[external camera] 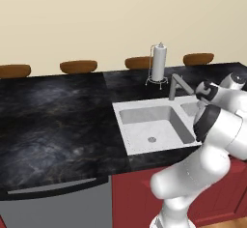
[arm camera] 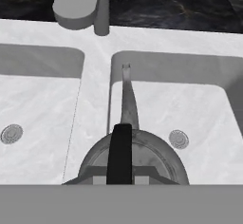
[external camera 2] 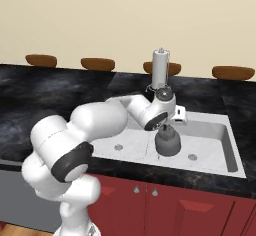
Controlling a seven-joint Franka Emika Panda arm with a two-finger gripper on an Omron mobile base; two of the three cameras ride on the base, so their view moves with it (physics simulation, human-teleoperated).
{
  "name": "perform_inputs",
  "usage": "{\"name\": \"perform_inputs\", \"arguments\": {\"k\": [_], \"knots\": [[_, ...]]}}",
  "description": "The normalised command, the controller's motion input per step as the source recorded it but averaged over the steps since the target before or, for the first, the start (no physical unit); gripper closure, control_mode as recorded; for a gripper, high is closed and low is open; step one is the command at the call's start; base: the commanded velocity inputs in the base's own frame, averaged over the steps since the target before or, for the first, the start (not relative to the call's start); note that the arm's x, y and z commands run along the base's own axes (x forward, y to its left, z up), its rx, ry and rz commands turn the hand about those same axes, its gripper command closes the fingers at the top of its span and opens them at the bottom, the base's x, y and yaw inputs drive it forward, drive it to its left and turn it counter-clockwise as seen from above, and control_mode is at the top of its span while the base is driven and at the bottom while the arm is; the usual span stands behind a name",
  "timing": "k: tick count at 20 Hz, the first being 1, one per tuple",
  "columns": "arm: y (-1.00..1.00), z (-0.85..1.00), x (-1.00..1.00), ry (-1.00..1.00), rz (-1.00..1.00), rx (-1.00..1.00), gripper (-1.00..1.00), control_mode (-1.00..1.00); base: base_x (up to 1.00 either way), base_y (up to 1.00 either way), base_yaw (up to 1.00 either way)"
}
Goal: Place the glass cup in the left basin and the kettle in the right basin of the sink.
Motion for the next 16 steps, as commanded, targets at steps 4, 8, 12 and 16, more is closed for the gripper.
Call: {"name": "perform_inputs", "arguments": {"k": [4, 8, 12, 16], "knots": [[-0.42, -0.02, 0.49, 0.00, 0.00, 0.00, 1.00, -1.00, 0.00, 0.00, 0.00], [-0.40, -0.05, 0.47, 0.00, 0.00, 0.00, 1.00, -1.00, 0.00, 0.00, 0.00], [-0.39, -0.16, 0.47, 0.00, 0.00, 0.00, 1.00, -1.00, 0.00, 0.00, 0.00], [-0.35, -0.21, 0.29, 0.00, 0.00, 0.01, 1.00, -1.00, 0.00, 0.00, 0.00]]}}
